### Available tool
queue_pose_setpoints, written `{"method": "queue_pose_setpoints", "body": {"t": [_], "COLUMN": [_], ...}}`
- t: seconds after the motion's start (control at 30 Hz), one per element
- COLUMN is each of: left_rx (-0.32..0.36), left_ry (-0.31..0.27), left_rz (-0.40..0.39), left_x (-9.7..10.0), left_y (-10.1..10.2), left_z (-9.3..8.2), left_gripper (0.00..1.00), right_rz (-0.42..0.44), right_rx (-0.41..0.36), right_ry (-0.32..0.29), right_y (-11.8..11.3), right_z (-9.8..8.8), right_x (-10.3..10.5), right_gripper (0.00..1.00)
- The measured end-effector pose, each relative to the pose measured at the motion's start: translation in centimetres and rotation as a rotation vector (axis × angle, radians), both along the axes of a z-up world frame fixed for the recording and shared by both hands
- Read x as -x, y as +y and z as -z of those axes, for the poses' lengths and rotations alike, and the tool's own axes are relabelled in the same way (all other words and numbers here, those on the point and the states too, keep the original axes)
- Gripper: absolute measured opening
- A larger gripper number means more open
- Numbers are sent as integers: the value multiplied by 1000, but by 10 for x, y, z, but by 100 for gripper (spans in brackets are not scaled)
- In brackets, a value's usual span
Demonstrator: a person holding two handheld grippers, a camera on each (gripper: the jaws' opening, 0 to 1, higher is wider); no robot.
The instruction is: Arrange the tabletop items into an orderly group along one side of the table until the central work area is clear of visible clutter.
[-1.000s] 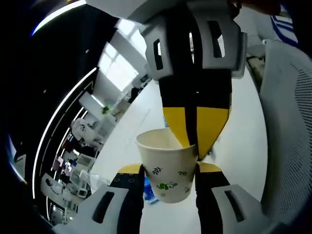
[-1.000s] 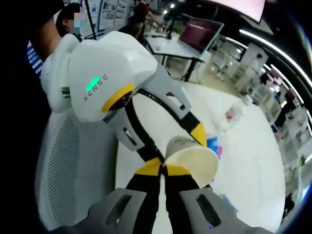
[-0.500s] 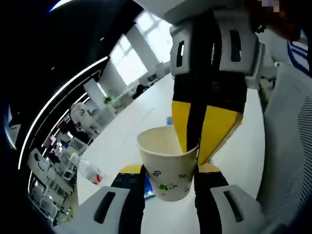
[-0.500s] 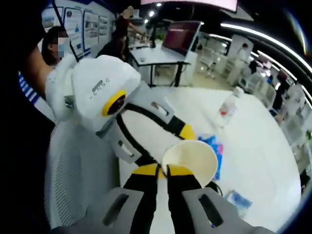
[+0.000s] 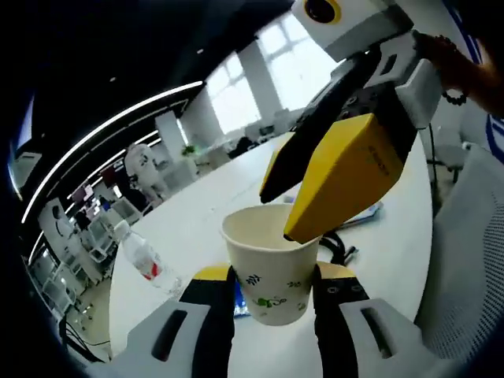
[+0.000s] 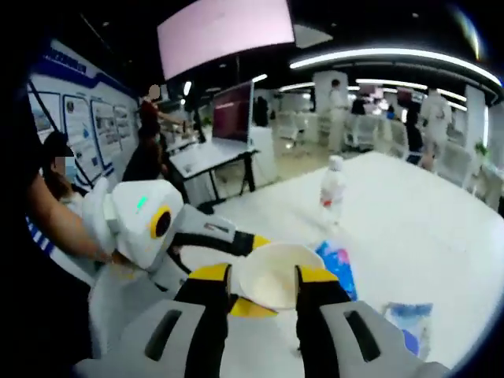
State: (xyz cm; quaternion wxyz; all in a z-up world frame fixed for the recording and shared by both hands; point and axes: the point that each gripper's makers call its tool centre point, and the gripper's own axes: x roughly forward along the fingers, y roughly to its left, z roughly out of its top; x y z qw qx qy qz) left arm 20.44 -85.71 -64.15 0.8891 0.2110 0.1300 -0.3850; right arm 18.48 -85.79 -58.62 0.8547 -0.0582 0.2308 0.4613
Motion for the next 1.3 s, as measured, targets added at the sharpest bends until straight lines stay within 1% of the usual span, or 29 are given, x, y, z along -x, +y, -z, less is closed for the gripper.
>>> {"method": "queue_pose_setpoints", "body": {"t": [0.1,0.2,0.23,0.33,0.4,0.43,0.5,0.63,0.77,0.9,1.0,1.07,1.17,1.3], "left_rx": [13,10,18,52,93,134,172,155,165,177,199,201,200,206], "left_ry": [7,9,22,45,70,87,105,93,76,63,56,48,45,38], "left_rz": [-6,-12,-16,-33,-58,-82,-100,-118,-136,-154,-171,-189,-196,-205], "left_x": [-1,-2,-2,-4,-7,-10,-14,-25,-36,-48,-57,-64,-72,-85], "left_y": [-1,-1,0,1,3,4,7,13,19,22,24,27,28,30], "left_z": [0,2,4,4,4,3,1,-1,-8,-14,-18,-20,-20,-20], "left_gripper": [36,36,36,36,36,36,36,36,36,36,37,37,37,37], "right_rz": [21,36,42,62,79,85,104,135,154,167,202,221,240,259], "right_rx": [-11,-34,-37,-37,-45,-56,-77,-101,-93,-82,-73,-79,-98,-85], "right_ry": [6,20,32,35,55,52,40,45,61,63,62,56,54,38], "right_y": [-3,-5,-6,-10,-11,-13,-15,-20,-26,-31,-37,-42,-48,-56], "right_z": [1,4,6,10,11,11,10,11,19,27,31,33,34,40], "right_x": [-3,-3,-3,-3,-3,-3,-4,-5,-4,-1,-3,-5,-6,-10], "right_gripper": [39,45,47,53,57,59,64,70,73,80,86,89,91,92]}}
